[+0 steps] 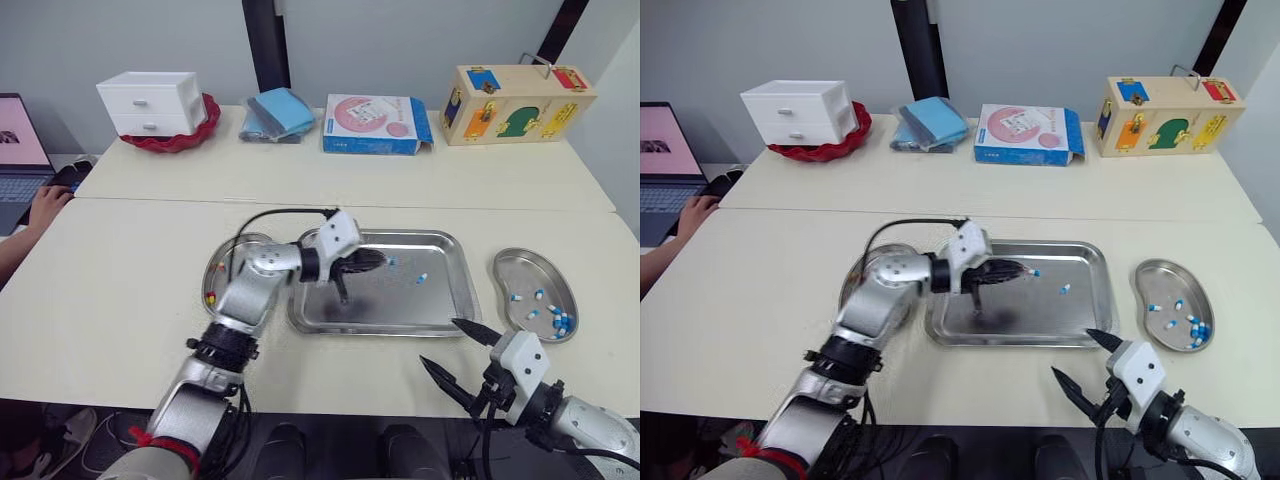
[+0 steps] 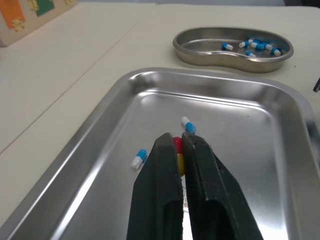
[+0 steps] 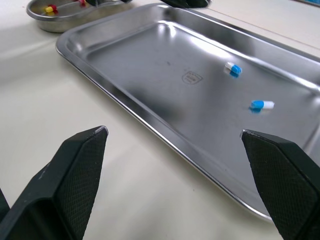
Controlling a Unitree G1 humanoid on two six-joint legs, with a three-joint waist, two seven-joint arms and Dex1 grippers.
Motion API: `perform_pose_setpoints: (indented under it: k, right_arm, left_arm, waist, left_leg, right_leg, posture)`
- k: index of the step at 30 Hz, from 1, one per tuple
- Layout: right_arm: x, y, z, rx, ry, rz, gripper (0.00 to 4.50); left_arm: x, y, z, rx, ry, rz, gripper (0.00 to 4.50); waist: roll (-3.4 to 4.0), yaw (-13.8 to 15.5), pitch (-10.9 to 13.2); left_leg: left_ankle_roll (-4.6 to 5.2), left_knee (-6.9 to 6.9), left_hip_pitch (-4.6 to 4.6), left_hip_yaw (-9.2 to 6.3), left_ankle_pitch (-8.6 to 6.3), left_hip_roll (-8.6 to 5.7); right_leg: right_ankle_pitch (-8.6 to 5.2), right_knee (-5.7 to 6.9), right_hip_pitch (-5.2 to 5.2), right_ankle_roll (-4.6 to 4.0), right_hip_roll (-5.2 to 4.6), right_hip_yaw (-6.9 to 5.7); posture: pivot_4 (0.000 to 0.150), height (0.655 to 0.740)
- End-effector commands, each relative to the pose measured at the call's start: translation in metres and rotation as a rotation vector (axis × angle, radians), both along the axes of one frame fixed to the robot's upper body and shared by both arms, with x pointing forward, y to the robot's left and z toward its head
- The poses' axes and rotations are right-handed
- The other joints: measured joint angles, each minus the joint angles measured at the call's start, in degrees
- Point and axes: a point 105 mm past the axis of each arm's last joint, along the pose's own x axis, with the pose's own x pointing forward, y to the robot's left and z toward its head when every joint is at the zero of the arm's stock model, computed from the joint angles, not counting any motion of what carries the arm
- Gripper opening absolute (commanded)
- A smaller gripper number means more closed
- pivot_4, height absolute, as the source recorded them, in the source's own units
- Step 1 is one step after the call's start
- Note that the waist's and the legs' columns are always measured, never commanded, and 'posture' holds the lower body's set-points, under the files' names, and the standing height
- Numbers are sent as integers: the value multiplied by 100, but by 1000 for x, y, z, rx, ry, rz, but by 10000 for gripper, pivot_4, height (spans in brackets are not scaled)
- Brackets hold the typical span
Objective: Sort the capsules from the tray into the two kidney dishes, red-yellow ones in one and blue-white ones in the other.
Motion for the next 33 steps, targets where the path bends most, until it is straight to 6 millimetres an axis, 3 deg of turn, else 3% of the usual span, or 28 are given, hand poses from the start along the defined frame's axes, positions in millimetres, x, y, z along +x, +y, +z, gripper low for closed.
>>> perform_pose_setpoints:
  k: [1, 5, 8, 12, 17, 21, 31, 33]
  right_arm:
    - [0, 8, 10, -3, -41, 62, 45000]
    - [0, 20, 14, -11, -52, 171, 45000]
    - [1, 33, 17, -14, -65, 276, 45000]
    - [3, 52, 25, 6, -90, 397, 45000]
    - [10, 63, 29, 24, -100, 454, 45000]
    - [12, 67, 28, 29, -97, 455, 45000]
    - [13, 68, 26, 45, -97, 423, 45000]
    - [12, 66, 26, 43, -98, 412, 45000]
  left_arm:
    - [-9, 33, 22, -32, -1, 89, 153]
    - [-8, 93, 31, -30, 31, 317, 153]
    - [-14, 135, 26, -1, 59, 466, 153]
    - [-21, 171, 12, -10, 102, 622, 153]
    - [-23, 188, 6, -98, 121, 696, 153]
    - [-27, 197, 1, -115, 163, 684, 10737]
    - [-32, 203, -3, -122, 225, 596, 44086]
    - [-32, 205, 2, -143, 220, 583, 44730]
  waist:
    - [0, 8, 1]
    - [-5, 29, 4]
    - [-7, 28, 5]
    - [-12, 28, 8]
    - [-22, 73, 13]
    - [-22, 46, 13]
    - [-22, 34, 13]
    - [-22, 34, 13]
  left_leg:
    - [0, -1, 2, 0, 0, 0]
    - [0, 2, 0, -3, 0, 1]
    - [1, 0, 1, -3, -1, 1]
    - [1, 0, -1, -3, -1, 2]
    - [0, 2, -5, -9, -1, 2]
    - [0, 0, -7, -8, -1, 1]
    - [0, 0, -16, -6, -1, 3]
    - [0, -1, -16, -6, -1, 3]
  right_leg:
    - [0, 0, -1, 0, 0, 0]
    - [0, 0, 0, 0, 0, -3]
    - [0, -1, -1, 0, 0, -3]
    - [0, -1, -3, -1, -1, -3]
    - [0, 0, -4, -1, -1, -11]
    - [1, 0, -10, -2, -2, -10]
    - [1, 2, -22, -2, -1, -8]
    - [1, 2, -22, -2, -1, -8]
  posture:
    - [1500, 7400]
    - [1500, 7400]
    - [1500, 7400]
    - [1500, 7400]
    - [1500, 7400]
    - [1500, 7400]
    - [1500, 7400]
    - [1500, 7400]
